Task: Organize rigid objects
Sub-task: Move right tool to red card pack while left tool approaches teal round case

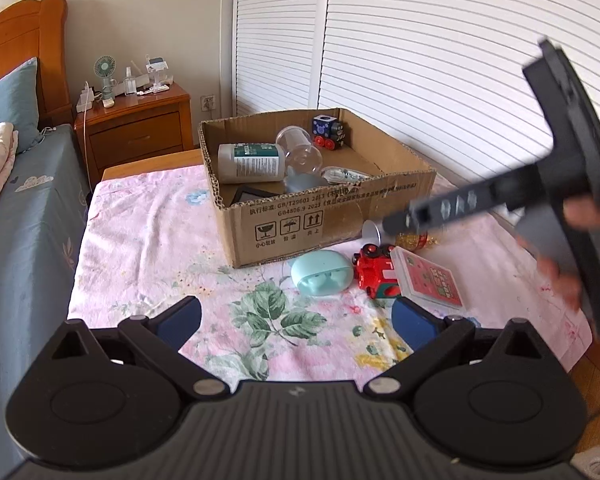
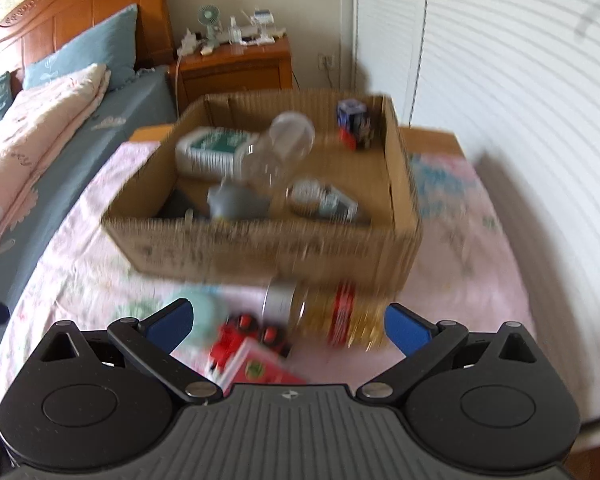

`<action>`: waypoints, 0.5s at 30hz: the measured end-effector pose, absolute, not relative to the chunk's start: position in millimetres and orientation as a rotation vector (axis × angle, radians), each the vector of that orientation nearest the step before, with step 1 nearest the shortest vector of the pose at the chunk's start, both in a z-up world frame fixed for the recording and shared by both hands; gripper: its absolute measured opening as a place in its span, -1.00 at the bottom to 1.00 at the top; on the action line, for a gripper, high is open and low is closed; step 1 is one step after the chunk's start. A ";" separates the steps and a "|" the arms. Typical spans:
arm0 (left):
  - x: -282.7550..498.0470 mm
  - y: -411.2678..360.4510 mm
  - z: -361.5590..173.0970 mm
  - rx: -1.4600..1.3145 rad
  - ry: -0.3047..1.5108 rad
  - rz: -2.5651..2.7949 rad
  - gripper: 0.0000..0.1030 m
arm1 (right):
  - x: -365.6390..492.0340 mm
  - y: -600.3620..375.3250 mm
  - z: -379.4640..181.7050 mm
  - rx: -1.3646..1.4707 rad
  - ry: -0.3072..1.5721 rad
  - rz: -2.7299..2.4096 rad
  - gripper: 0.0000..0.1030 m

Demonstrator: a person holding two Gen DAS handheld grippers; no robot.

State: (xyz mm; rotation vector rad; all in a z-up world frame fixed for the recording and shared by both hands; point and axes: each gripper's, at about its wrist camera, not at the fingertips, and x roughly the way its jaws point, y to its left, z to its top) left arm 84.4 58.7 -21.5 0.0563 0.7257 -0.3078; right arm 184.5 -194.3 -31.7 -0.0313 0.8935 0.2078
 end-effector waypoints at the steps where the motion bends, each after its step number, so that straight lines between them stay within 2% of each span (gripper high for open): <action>1: 83.6 58.7 -22.1 0.056 0.729 -0.306 0.96 | 181.3 -191.3 -37.0 -0.035 0.898 0.207 1.00; 15: 79.8 53.3 -25.2 0.067 0.750 -0.311 0.96 | 167.5 -215.1 -70.2 0.055 0.979 0.141 1.00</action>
